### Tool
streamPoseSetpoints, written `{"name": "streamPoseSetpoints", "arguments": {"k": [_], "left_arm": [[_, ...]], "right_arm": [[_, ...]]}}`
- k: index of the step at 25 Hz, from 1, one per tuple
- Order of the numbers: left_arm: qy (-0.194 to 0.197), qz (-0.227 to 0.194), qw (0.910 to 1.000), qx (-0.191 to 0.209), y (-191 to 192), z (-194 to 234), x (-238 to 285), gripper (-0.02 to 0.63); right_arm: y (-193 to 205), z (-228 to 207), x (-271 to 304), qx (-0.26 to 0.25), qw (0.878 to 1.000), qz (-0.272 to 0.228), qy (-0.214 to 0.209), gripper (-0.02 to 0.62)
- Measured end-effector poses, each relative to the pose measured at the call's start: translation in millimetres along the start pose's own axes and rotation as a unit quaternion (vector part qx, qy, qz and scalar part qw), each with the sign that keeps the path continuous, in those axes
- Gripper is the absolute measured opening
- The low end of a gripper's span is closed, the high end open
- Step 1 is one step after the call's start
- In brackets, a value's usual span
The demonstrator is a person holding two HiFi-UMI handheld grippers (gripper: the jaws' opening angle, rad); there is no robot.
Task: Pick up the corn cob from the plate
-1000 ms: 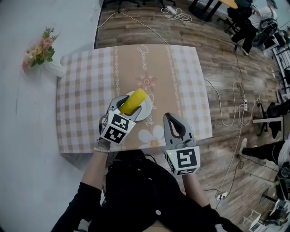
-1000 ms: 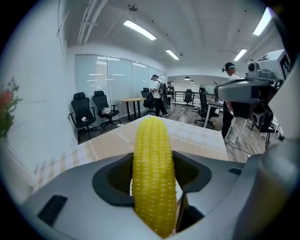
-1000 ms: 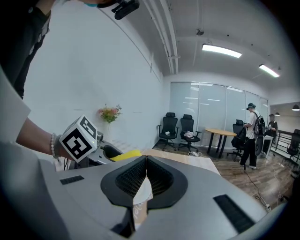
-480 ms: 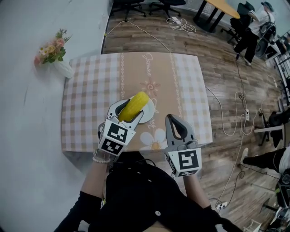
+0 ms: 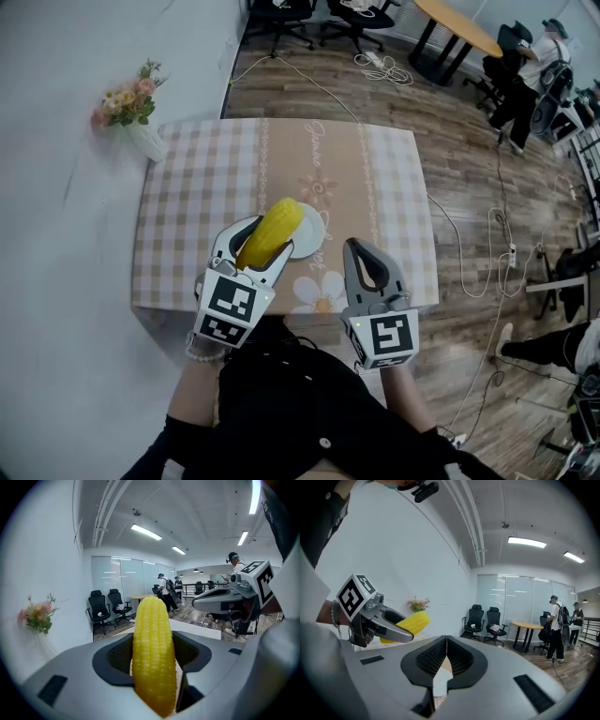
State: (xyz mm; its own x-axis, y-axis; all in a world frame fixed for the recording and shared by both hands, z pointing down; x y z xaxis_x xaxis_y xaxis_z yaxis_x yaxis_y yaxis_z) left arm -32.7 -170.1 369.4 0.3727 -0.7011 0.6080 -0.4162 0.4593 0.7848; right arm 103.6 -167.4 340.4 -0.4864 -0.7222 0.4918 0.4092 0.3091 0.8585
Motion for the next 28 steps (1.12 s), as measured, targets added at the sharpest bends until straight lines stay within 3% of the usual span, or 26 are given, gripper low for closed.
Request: {"name": "streamPoseSetpoints", "arguments": {"k": [10,28], "left_arm": [[-0.031,-0.021,0.9993,-0.003,-2.0,-0.1,-34.5,0.255],[-0.033,-0.030,0.9990,-0.009,1.6,0.5,-49.6,0.255]], "right_arm": [[-9.8,3.5,-7.1,-0.010,1.000,-0.029,-0.003,0.040],[-14.4,17.0,-5.9,-0.032,0.999,-0.023,-0.015,0.040]]}}
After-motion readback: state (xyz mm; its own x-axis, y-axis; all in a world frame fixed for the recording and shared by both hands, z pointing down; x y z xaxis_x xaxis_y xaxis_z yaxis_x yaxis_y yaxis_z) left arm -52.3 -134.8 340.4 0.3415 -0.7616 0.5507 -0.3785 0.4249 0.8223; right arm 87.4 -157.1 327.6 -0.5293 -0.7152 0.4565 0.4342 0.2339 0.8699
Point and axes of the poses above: the fingertips, and each gripper's own axes: x forward along the fingers, z to its left, y out of its underside, the point moved 3 cm from there along -x, backward along the fingers, and after that the axes turned 15 degrees about z, right-handed, at the moved point
